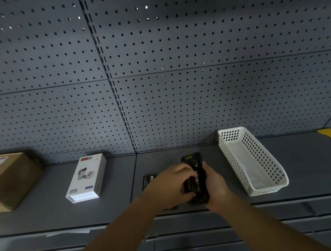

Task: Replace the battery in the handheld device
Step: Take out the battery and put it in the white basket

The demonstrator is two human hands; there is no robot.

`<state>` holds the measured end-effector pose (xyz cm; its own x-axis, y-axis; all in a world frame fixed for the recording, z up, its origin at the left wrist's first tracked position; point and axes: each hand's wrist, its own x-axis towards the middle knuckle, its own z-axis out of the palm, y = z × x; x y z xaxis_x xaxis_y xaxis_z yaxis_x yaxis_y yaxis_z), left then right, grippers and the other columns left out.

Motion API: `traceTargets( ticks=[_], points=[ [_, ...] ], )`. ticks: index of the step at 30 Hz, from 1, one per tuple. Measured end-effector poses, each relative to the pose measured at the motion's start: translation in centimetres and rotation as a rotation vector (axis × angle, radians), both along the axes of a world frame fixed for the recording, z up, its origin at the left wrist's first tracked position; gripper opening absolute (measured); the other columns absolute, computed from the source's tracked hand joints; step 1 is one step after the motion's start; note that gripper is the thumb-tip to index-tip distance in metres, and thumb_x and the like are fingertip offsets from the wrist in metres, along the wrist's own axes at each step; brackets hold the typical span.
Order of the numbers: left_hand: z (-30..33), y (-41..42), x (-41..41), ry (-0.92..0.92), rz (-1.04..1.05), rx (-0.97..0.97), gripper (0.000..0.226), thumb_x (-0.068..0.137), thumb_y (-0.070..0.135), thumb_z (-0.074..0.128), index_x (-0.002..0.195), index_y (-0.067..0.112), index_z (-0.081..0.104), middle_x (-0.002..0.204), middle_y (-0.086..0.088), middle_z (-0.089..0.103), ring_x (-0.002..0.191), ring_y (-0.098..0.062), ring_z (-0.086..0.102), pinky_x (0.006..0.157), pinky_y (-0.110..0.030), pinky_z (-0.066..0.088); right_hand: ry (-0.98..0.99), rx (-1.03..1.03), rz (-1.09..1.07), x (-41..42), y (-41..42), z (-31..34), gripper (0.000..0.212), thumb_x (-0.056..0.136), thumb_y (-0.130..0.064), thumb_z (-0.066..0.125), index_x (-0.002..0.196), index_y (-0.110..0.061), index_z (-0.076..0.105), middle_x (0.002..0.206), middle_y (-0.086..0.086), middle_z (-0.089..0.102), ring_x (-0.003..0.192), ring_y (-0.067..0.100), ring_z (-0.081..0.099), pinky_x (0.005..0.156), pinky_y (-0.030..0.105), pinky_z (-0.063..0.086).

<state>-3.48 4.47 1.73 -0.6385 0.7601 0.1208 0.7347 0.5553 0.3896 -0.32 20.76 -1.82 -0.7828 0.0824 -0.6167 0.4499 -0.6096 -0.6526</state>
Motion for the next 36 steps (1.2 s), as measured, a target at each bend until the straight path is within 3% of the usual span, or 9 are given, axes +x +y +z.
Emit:
traceTargets(
  ticks=[3,7,9,16,26,32,36],
  points=[
    [0.2,0.2,0.4,0.039,-0.008,-0.032,0.055,0.083,0.036,0.072,0.135,0.023,0.058,0.136,0.004,0.056,0.119,-0.014,0.054,0.098,-0.025,0.05,-0.01,0.007,0.008,0.1,0.0,0.0,0.06,0.108,-0.052,0.038,0.121,-0.007,0.077,0.117,0.025,0.079,0.1,0.037,0.078,0.082,0.047,0.06],
    [0.7,0.7,1.0,0.071,0.011,-0.046,0.052,0.081,0.036,0.07,0.13,0.02,0.058,0.134,0.0,0.057,0.118,-0.019,0.055,0.096,-0.032,0.053,0.014,0.014,0.022,0.3,0.1,0.2,0.059,0.109,-0.049,0.038,0.113,-0.006,0.078,0.097,0.021,0.084,0.078,0.031,0.082,0.073,0.043,0.059],
    [0.8,0.9,1.1,0.066,0.019,-0.043,0.051,0.081,0.036,0.069,0.128,0.019,0.058,0.132,0.0,0.058,0.116,-0.02,0.056,0.095,-0.035,0.054,0.019,0.032,0.026,0.3,0.1,0.4,0.059,0.109,-0.049,0.038,0.112,-0.007,0.078,0.094,0.02,0.084,0.077,0.03,0.083,0.072,0.042,0.059],
    [1.3,0.4,0.7,-0.013,-0.008,-0.053,0.056,0.079,0.034,0.074,0.129,0.019,0.057,0.131,0.0,0.058,0.115,-0.017,0.055,0.092,-0.026,0.049,0.0,0.06,0.026,0.2,0.0,0.2,0.056,0.107,-0.051,0.043,0.117,-0.01,0.079,0.113,0.022,0.082,0.104,0.037,0.077,0.084,0.046,0.06],
    [1.6,0.0,0.8,-0.048,-0.007,0.018,0.054,0.078,0.039,0.076,0.126,0.027,0.055,0.128,0.007,0.056,0.108,-0.01,0.056,0.09,-0.025,0.051,0.022,0.063,0.01,0.5,0.1,0.8,0.056,0.109,-0.049,0.041,0.113,-0.008,0.08,0.101,0.019,0.084,0.087,0.033,0.081,0.075,0.043,0.06],
    [3.1,0.1,-0.8,-0.029,0.095,0.066,0.053,0.081,0.043,0.075,0.127,0.03,0.054,0.128,0.012,0.053,0.117,-0.006,0.048,0.095,-0.024,0.045,0.028,0.026,-0.037,1.2,1.7,1.9,0.064,0.106,-0.056,0.04,0.126,-0.005,0.074,0.124,0.03,0.075,0.089,0.038,0.073,0.074,0.047,0.061],
    [3.6,1.7,-2.1,-0.017,0.113,0.036,0.055,0.082,0.041,0.076,0.131,0.027,0.054,0.13,0.008,0.053,0.12,-0.008,0.047,0.1,-0.027,0.046,0.046,0.024,-0.093,2.1,4.2,2.4,0.066,0.107,-0.056,0.038,0.123,-0.003,0.073,0.1,0.029,0.075,0.078,0.038,0.07,0.075,0.052,0.058]
  ],
)
